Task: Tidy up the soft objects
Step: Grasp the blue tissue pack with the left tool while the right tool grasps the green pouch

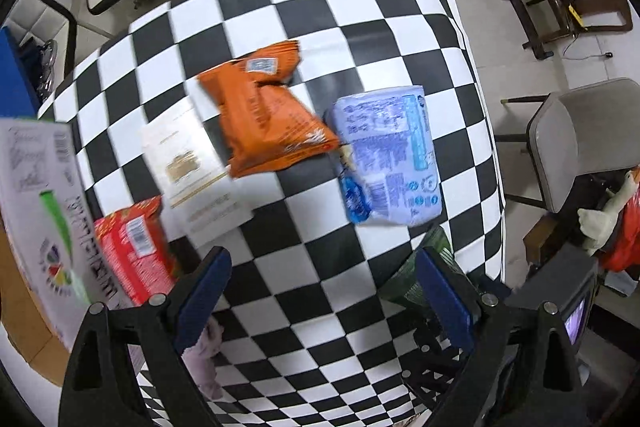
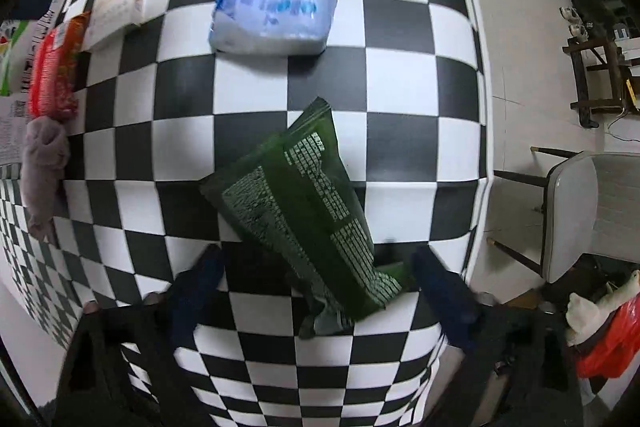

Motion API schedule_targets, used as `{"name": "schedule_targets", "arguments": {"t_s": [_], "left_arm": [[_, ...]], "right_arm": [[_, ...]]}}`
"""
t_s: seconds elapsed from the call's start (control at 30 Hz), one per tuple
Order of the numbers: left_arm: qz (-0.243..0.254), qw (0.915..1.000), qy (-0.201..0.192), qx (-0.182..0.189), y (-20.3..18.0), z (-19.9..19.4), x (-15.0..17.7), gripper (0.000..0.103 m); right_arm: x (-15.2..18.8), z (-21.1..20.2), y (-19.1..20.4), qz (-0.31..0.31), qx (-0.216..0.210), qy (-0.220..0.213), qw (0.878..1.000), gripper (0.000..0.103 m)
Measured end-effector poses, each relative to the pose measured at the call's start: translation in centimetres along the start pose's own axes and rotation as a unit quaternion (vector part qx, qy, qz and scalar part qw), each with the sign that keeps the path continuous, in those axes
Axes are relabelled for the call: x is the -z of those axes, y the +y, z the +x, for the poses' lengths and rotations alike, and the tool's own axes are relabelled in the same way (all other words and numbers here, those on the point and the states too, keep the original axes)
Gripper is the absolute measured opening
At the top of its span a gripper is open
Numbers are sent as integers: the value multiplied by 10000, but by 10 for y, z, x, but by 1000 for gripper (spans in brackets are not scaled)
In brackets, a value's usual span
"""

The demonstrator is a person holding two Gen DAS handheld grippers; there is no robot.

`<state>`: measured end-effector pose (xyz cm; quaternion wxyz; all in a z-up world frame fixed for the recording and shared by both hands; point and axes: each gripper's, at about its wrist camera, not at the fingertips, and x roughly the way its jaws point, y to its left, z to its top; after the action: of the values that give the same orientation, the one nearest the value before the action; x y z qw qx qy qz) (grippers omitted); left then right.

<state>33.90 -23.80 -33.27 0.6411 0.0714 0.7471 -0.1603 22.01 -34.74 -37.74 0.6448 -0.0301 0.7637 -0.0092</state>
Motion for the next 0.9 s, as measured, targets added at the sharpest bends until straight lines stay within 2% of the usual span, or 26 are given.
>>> {"name": "schedule_targets", "arguments": {"t_s": [0.1,0.17,0.33,0.43,0.47,0.5,0.57,0.67,0.77,0.9], "left_arm": [[108,9999,50,-34,-12,11,-10,94],[154,9999,74,-26,-22,19,-16,94],[176,9996,234,-36,-43,42,-33,94],[270,9990,310,-193,-54,56,-41,94],[323,9986,308,-285,-58,61,-43,91],[370,9981,302,-378,-61,64,-44,78],[446,9970,331,-546,-65,71,-44,66],[521,9966,208,-609,-65,69,-38,57],[531,9969,169,-557,-61,68,-23,53],[555,9971,168,-500,-52,67,17,53]], "right_arm": [[6,4,-6,234,-28,-1,9997,68],[13,5,-20,685,-199,96,9974,54],[24,10,-45,1575,-531,79,9861,54],[27,13,-51,1770,-724,89,9815,55],[27,14,-53,1813,-782,98,9803,55],[25,18,-59,1827,-815,101,9797,55],[27,26,-72,1851,-858,101,9789,55],[25,27,-75,1870,-849,88,9787,52],[25,22,-68,1890,-818,89,9785,47],[40,25,-60,1899,-873,217,9777,46]]}}
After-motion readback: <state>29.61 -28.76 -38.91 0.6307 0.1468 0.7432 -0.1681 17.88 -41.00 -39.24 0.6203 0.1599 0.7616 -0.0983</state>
